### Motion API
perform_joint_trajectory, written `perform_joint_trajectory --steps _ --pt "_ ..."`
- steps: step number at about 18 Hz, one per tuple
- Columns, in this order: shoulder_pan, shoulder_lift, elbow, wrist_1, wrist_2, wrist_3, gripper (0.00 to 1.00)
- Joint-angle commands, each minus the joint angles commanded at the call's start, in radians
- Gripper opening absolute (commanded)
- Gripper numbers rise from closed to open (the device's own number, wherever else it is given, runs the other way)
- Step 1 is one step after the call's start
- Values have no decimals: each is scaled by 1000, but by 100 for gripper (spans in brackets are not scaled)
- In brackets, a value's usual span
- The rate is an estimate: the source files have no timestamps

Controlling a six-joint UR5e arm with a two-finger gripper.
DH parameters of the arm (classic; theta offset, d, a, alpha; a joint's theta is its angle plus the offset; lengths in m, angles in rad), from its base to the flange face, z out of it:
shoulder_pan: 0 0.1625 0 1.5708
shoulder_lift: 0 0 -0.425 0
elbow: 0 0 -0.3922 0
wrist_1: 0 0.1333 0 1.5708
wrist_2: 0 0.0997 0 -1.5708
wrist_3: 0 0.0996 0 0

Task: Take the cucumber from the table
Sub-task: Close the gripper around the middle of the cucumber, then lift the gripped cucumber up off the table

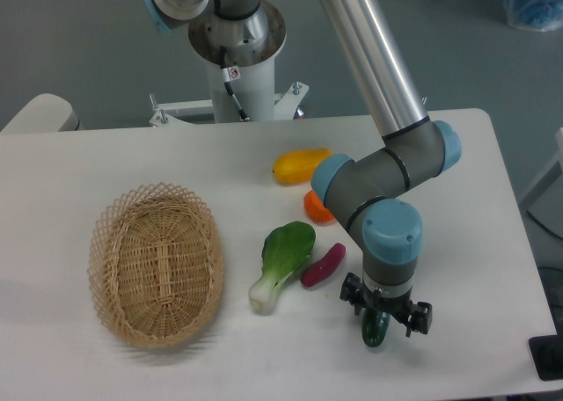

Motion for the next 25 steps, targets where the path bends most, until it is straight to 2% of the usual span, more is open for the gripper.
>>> perform_joint_trajectory --steps 10,12,14,15,16,19,22,25 --pt "-23 -2 -21 2 52 -57 100" --pt "-23 -9 -17 3 54 -60 90" --pt "-25 -11 -17 6 54 -61 64" --pt "-25 -11 -17 11 54 -61 55" --pt "-25 -11 -17 11 54 -61 52" --pt "-25 -15 -12 11 54 -61 51" --pt "-25 -15 -8 9 54 -64 39" --pt "-23 -9 1 9 49 -66 34"
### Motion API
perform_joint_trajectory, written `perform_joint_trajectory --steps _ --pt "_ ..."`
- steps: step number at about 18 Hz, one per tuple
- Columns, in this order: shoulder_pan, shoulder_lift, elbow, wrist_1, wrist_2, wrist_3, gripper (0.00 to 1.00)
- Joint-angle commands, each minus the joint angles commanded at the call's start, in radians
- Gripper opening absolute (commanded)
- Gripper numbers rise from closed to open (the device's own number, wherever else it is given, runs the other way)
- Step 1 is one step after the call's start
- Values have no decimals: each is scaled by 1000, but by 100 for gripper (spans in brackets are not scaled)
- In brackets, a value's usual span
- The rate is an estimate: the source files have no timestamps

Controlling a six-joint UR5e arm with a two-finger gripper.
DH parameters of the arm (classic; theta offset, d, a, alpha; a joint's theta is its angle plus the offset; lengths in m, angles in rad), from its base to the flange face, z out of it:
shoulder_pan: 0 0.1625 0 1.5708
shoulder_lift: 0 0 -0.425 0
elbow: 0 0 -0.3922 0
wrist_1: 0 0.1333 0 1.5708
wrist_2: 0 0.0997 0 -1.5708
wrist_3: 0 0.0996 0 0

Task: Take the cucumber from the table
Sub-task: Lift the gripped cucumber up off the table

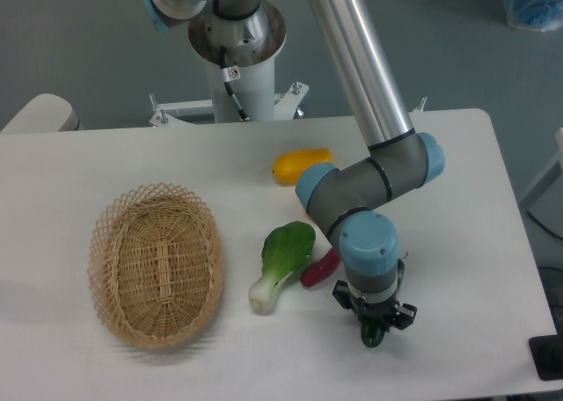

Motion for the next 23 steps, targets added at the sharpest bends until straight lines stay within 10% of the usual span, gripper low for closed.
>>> perform_joint_trajectory --steps 11,23 --pt "32 86 32 -77 -20 117 35" --pt "118 111 210 -411 -75 252 34"
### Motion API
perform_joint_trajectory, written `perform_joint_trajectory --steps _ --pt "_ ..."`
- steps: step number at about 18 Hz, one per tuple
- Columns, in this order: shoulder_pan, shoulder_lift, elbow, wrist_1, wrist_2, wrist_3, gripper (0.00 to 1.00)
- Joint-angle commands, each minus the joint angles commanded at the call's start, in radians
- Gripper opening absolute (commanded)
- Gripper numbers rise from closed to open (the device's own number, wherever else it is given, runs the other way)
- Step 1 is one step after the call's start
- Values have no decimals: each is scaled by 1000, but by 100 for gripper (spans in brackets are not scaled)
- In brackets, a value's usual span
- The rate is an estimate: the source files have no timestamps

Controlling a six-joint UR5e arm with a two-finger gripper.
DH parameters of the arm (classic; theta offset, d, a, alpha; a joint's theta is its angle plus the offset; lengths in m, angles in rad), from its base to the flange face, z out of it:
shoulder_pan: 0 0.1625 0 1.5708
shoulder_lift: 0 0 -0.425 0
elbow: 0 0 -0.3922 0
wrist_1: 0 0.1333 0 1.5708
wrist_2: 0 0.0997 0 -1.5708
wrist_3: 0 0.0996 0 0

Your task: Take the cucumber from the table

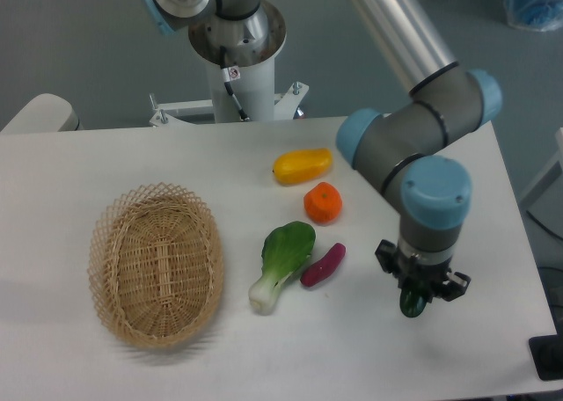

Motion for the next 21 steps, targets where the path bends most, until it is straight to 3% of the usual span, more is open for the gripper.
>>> perform_joint_trajectory --steps 6,21 --pt "44 -12 51 -37 -35 55 34" --pt "32 -15 35 -29 -28 66 34"
